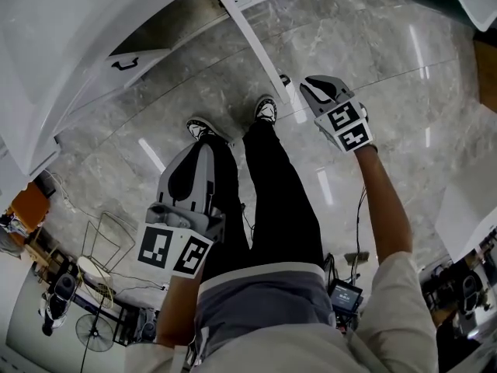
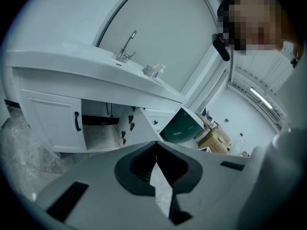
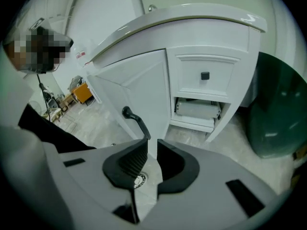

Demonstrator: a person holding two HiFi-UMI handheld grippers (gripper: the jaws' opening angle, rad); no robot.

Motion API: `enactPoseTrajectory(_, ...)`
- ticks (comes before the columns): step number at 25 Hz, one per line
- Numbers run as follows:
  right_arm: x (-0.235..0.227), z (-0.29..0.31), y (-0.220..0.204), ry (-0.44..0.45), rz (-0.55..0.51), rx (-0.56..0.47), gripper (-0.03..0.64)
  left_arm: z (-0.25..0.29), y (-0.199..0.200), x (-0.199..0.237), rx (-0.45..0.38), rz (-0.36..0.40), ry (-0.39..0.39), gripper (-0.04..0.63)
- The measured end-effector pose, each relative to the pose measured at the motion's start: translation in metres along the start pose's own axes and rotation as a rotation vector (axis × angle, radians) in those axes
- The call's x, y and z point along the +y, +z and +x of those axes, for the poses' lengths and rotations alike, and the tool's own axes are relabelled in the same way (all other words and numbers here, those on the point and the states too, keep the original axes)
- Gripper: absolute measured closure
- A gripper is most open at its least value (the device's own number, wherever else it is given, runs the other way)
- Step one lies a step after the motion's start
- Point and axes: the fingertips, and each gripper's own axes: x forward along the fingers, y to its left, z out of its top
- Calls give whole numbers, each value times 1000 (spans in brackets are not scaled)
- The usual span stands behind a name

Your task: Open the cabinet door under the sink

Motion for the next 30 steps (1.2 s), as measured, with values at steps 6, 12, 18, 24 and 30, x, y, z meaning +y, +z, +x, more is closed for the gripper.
enactPoseTrajectory(6, 13, -18, 8, -6, 105, -36, 552, -3, 3, -5, 0, -1, -17, 597)
enactPoseTrajectory(12, 32, -36, 20, 11, 88, -25, 565, -9, 12, -17, 29, 10, -44, 597)
enactPoseTrajectory(18, 44, -61, 33, 16, 109, -22, 572, -29, 32, -28, 17, 47, -45, 597)
enactPoseTrajectory(24, 52, -90, 54, 9, 158, -55, 575, -58, 41, -23, 15, 136, -6, 597)
enactPoseTrajectory(30, 69, -115, 82, 17, 135, -79, 580, -68, 60, -33, -27, 94, -20, 597)
